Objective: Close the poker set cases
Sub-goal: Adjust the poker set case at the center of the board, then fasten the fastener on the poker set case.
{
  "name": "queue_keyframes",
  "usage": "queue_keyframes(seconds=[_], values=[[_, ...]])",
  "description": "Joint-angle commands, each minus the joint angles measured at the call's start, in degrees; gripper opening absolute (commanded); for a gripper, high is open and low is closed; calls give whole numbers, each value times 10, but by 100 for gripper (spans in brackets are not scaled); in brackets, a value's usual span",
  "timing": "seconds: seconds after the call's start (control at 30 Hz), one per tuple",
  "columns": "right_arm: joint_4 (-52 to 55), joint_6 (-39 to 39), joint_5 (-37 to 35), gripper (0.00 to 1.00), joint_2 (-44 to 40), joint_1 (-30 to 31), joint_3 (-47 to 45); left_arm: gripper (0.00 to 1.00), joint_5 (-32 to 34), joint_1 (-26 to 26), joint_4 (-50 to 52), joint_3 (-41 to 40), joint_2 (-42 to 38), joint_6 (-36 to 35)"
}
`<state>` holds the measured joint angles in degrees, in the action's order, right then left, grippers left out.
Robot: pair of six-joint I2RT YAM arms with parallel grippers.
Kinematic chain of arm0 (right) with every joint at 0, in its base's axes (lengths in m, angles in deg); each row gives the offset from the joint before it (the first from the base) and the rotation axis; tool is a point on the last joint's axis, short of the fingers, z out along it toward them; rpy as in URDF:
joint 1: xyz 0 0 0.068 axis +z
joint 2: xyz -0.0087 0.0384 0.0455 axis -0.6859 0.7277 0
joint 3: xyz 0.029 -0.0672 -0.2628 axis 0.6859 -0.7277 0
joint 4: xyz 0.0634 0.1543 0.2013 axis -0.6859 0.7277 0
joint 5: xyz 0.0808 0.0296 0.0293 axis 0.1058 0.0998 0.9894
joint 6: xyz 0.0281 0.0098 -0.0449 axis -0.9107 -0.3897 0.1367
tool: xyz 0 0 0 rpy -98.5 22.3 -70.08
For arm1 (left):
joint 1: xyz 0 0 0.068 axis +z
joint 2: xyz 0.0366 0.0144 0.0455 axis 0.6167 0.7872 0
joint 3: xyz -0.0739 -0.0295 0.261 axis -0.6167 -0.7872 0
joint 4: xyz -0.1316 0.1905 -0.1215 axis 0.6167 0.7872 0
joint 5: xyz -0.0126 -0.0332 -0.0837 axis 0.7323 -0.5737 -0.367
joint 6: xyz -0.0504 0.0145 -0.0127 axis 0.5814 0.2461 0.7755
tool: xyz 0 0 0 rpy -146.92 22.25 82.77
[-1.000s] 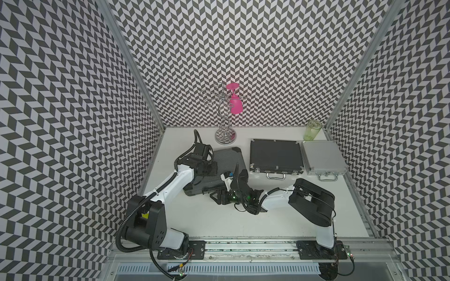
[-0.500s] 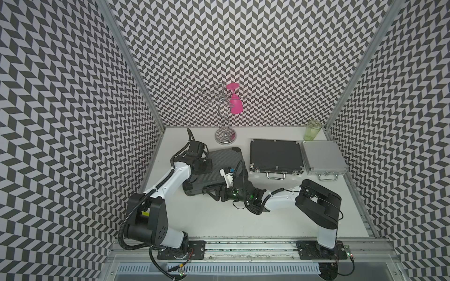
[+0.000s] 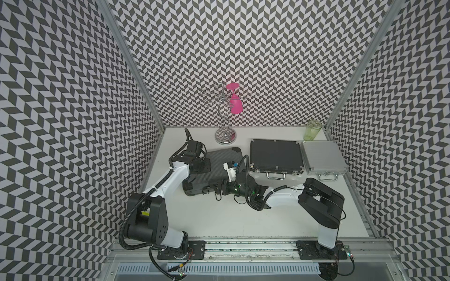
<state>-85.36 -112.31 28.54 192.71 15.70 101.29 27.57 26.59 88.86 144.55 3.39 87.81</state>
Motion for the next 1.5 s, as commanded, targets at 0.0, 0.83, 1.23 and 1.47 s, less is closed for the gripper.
queue_keyframes(seconds=[0.0, 0.83, 1.23, 1.47], values=[[16, 0, -2, 67, -8, 2, -24, 11, 5, -4, 30, -12, 11, -5], [97, 24, 10, 68, -101, 39, -66, 7, 5, -8, 30, 5, 22, -5], [44, 60, -63, 78, -35, 48, -99, 8, 7, -8, 29, -3, 13, -8], [29, 66, -72, 81, 11, 49, -80, 8, 1, -8, 22, -8, 14, -6]])
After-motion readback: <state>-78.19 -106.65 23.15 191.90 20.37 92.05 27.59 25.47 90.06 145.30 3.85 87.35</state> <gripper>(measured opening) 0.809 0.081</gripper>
